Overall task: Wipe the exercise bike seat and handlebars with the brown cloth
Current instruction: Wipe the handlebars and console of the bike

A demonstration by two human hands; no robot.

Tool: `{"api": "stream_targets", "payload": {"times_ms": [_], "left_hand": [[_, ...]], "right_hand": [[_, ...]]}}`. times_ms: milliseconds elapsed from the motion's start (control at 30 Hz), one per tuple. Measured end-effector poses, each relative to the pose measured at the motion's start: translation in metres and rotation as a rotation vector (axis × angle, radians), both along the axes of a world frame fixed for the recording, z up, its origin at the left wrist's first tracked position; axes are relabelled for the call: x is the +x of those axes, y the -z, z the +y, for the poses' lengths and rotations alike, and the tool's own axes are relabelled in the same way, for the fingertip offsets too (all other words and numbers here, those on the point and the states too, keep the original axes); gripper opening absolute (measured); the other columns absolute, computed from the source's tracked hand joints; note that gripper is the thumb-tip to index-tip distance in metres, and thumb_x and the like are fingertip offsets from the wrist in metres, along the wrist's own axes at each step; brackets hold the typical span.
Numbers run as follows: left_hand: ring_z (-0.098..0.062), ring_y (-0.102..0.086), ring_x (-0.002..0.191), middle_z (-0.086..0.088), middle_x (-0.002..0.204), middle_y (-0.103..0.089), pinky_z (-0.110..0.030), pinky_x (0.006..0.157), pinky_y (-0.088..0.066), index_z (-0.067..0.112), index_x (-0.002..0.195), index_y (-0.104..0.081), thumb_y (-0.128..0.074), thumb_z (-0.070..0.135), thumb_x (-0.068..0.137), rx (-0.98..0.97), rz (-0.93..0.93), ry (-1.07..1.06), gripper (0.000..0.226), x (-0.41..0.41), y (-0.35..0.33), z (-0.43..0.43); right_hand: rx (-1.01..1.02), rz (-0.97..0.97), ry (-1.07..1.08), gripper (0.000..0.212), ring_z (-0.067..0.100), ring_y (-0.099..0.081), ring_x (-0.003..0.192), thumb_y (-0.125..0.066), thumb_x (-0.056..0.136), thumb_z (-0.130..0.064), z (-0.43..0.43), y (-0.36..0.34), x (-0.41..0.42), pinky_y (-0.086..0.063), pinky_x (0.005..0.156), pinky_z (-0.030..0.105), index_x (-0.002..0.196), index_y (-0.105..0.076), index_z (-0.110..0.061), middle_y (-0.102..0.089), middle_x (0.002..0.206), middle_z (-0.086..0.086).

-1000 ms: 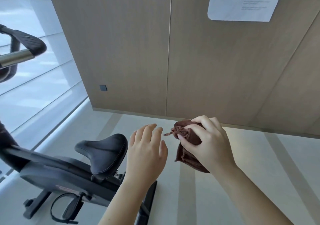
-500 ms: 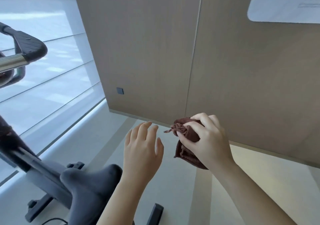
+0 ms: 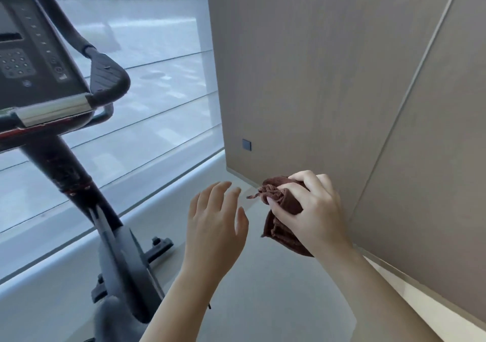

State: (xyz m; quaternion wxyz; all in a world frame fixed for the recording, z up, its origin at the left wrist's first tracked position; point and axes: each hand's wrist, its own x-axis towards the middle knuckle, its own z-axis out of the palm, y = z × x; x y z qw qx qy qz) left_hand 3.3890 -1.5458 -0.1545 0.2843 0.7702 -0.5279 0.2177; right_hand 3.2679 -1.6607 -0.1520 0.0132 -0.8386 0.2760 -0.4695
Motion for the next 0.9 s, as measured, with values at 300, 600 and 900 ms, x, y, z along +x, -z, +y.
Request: {"api": "stream_targets", "payload": {"times_ms": [300, 600, 900], "left_hand": [[-0.035, -0.061, 0.094, -0.016, 0.102, -0.066, -0.045, 0.085, -0.046, 0.001, 0.099, -0.065, -0.072, 0.002, 0.069, -0.048, -0.001, -0.280, 0.031, 0.030, -0.015, -0.097], [-0.039, -0.059, 0.097, -0.020, 0.104, -0.065, -0.051, 0.085, -0.046, -0.003, 0.100, -0.065, -0.072, -0.002, 0.069, -0.058, 0.007, -0.569, 0.033, 0.072, -0.029, -0.091], [-0.037, -0.058, 0.099, -0.020, 0.107, -0.063, -0.047, 0.087, -0.045, -0.003, 0.104, -0.063, -0.064, 0.003, 0.078, -0.064, -0.088, -0.770, 0.027, 0.152, -0.039, -0.054]], "right_hand": [[-0.056, 0.019, -0.311, 0.034, 0.029, -0.055, 0.069, -0.054, 0.077, -0.045, -0.123, -0.021, 0.068, -0.045, 0.056, 0.031, 0.072, -0.069, -0.014, -0.064, 0.082, 0.004], [-0.028, 0.023, -0.587, 0.020, 0.027, -0.057, 0.072, -0.075, 0.069, -0.034, -0.143, -0.032, 0.149, -0.045, 0.061, 0.031, 0.073, -0.069, -0.016, -0.066, 0.084, 0.003], [-0.018, -0.023, -0.764, 0.025, 0.026, -0.057, 0.077, -0.066, 0.073, -0.039, -0.131, -0.038, 0.239, -0.052, 0.062, 0.034, 0.077, -0.071, -0.016, -0.066, 0.087, 0.003]]}}
